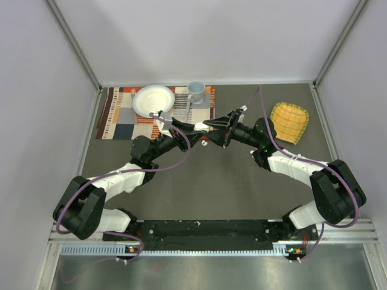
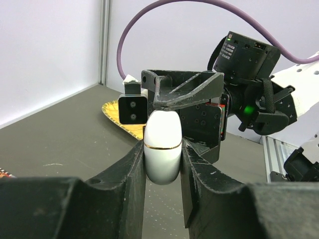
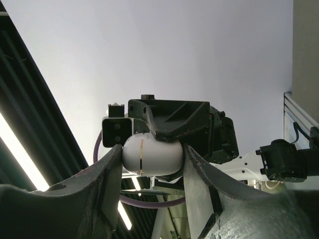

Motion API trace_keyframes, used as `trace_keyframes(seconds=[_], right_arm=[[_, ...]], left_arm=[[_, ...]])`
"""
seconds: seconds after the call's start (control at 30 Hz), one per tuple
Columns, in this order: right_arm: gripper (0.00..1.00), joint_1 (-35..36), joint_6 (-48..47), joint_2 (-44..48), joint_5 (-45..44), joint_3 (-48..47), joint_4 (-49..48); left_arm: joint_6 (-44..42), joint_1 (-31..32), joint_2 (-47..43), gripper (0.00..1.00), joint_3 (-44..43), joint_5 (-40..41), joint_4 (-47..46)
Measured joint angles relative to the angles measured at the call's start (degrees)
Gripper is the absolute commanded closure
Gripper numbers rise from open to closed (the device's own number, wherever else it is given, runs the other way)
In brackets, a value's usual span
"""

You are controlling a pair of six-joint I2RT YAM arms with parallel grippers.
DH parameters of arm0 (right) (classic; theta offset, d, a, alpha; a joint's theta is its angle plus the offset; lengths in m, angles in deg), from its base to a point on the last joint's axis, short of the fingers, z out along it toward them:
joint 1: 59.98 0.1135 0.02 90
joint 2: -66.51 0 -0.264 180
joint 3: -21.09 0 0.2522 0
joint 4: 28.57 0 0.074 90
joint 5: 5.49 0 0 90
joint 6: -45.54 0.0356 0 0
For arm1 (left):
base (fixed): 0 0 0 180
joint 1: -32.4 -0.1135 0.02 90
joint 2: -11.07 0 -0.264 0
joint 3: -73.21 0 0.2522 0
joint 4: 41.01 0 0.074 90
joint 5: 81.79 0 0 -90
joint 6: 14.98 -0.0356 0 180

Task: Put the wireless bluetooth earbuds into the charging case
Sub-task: Pass from the right arm to the left, then open the charging case.

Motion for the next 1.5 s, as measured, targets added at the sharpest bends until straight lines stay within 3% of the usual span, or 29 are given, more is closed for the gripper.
trace_keyframes(seconds=[0.03, 0.1, 0.23, 0.27, 0.37, 0.47, 0.53, 0.6, 0.63, 0.93, 1.27, 1.5], right_arm=[[0.89, 0.00, -0.02, 0.00, 0.00, 0.00, 0.02], [0.89, 0.00, -0.02, 0.00, 0.00, 0.00, 0.04], [0.88, 0.00, -0.11, 0.00, 0.00, 0.00, 0.20], [0.88, 0.00, -0.15, 0.00, 0.00, 0.00, 0.20], [0.88, 0.00, -0.52, 0.00, 0.00, -0.02, 0.42], [0.88, 0.00, -1.09, 0.00, 0.09, -0.35, 1.25], [0.87, -0.02, -1.51, 0.00, 0.11, -0.57, 1.73], [0.83, -0.04, -1.95, 0.00, 0.33, -1.07, 2.73], [0.74, -0.07, -2.43, 0.00, 0.42, -1.42, 3.28], [0.22, 0.04, -9.81, 1.22, 1.25, -4.85, 11.06], [0.13, 0.31, -21.62, 6.51, 0.59, -7.06, 24.02], [0.13, 0.20, -39.39, 15.10, -3.61, -13.09, 41.53]], left_arm=[[0.09, 0.00, 0.04, 0.77, 0.00, 0.02, 0.02], [0.15, 0.00, 0.13, 0.80, 0.00, -0.02, -0.04], [0.20, 0.00, 0.17, 0.68, 0.00, 0.00, -0.07], [0.22, 0.00, 0.17, 0.69, 0.00, 0.00, -0.04], [0.24, -0.04, 0.17, 0.77, 0.00, -0.02, 0.02], [0.22, -0.11, 0.17, 0.95, 0.00, -0.15, 0.31], [0.20, -0.15, 0.17, 1.00, -0.02, -0.17, 0.44], [0.15, -0.22, 0.17, 1.00, -0.02, -0.15, 0.50], [0.02, -0.31, 0.17, 1.00, -0.02, -0.15, 0.52], [-1.53, -0.09, -0.90, 1.00, 1.22, 0.76, -1.49], [1.16, 0.28, -1.40, 1.00, 7.21, 4.31, -6.88], [3.72, 0.28, -2.54, 1.00, 12.72, 7.37, -6.91]])
